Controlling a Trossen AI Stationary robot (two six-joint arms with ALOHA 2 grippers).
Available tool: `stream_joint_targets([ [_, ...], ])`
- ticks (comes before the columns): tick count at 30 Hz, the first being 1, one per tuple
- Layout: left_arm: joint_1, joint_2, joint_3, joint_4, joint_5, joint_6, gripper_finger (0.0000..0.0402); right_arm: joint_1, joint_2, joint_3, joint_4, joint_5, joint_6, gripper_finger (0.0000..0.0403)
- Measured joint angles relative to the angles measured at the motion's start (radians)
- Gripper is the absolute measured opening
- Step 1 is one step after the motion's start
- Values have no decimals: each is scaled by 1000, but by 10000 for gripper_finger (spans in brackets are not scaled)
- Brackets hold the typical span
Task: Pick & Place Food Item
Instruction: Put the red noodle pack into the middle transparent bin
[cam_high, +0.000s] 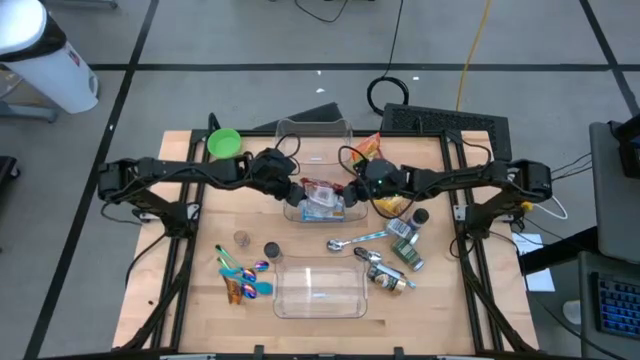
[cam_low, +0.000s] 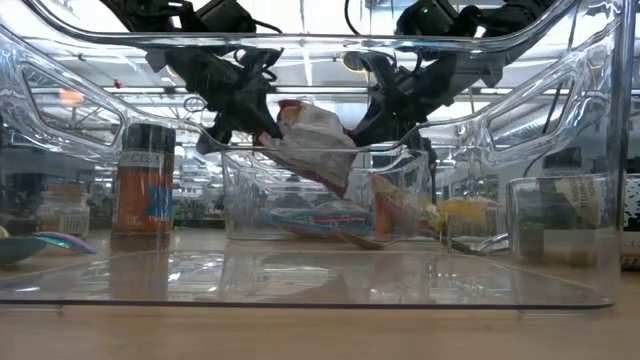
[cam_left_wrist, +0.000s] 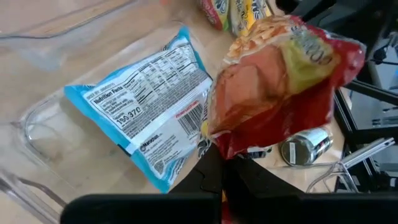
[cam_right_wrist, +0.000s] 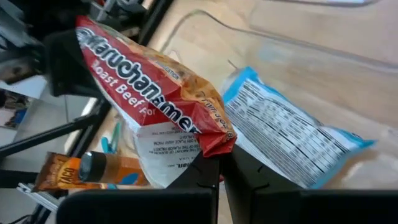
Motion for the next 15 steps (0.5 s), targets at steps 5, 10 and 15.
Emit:
stream_joint_targets([
  [5, 0, 14, 1, 4, 0, -24, 29, -4, 0, 0, -13, 1, 0, 0],
  [10, 0, 21, 1, 4, 1, -36, 58, -26, 0, 0, -44, 1, -1, 0],
  [15, 2, 20, 1, 27, 29, -15, 109, -39, 0, 0, -44, -4, -3, 0],
])
